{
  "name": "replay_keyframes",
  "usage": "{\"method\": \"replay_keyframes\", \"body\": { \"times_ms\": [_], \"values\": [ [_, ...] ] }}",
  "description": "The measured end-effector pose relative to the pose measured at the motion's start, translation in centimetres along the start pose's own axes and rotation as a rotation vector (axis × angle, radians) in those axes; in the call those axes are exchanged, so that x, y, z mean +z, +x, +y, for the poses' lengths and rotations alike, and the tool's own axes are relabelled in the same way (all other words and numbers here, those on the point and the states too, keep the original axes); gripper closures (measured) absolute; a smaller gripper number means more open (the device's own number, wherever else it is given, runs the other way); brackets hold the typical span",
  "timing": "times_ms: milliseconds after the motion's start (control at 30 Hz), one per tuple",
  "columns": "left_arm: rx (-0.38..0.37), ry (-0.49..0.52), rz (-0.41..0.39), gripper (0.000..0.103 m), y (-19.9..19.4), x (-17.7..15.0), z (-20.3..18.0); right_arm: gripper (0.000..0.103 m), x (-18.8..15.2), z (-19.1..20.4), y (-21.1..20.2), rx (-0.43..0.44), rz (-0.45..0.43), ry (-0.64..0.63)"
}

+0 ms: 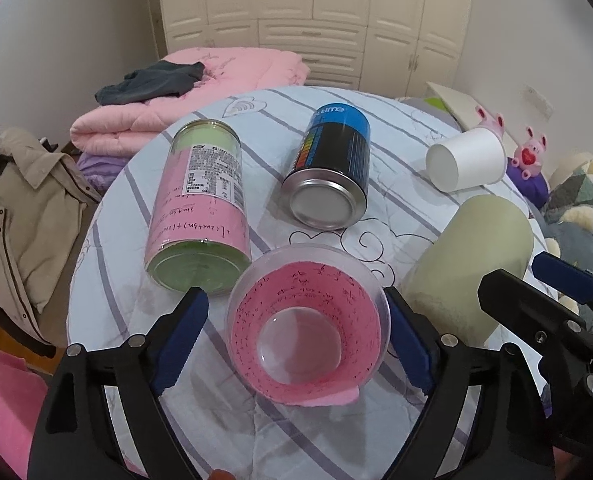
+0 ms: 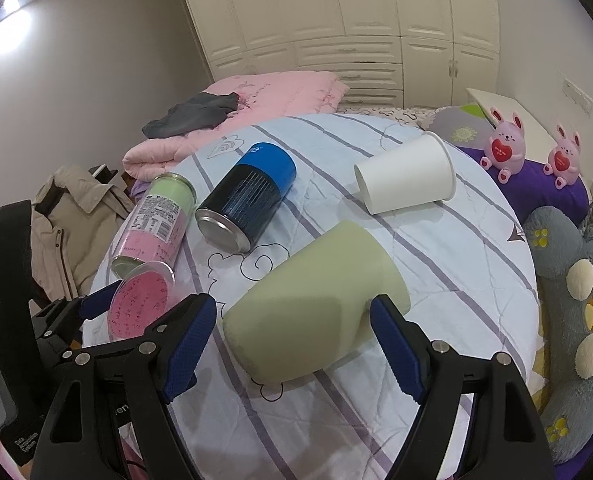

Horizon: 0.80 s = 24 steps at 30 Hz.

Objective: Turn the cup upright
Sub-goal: 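Grasp the pink cup with the left gripper and set it upright, then open the left gripper and withdraw from the upright pink cup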

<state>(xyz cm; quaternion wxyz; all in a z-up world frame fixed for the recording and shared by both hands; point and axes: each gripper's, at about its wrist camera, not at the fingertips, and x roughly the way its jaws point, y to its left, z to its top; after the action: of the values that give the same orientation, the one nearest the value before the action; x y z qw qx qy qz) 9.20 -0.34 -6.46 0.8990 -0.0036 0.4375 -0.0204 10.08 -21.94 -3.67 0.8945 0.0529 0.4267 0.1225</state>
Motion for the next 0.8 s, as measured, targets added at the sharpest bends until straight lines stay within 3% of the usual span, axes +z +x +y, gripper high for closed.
{"method": "replay_keyframes", "body": {
  "times_ms": [333, 433, 667, 800],
  "values": [
    [0.025, 0.013, -0.042, 0.015, -2.1, -0.6, -0.2, 0.022, -0.3, 0.5, -1.3, 0.002, -0.033, -0.023],
    [0.037, 0.019, -0.07, 0.01, -3.1, -0.8, -0.2, 0.022, -0.3, 0.7, -1.9, 0.004, -0.055, -0.032],
    [0.077, 0.051, -0.209, 0.002, -6.9, -1.7, -0.7, 0.022, -0.6, 1.7, -3.7, -0.025, -0.14, -0.08],
    [0.098, 0.054, -0.274, 0.001, -8.9, -2.1, -0.7, 0.022, -1.2, 2.3, -5.7, -0.041, -0.231, -0.106]
  ]
}}
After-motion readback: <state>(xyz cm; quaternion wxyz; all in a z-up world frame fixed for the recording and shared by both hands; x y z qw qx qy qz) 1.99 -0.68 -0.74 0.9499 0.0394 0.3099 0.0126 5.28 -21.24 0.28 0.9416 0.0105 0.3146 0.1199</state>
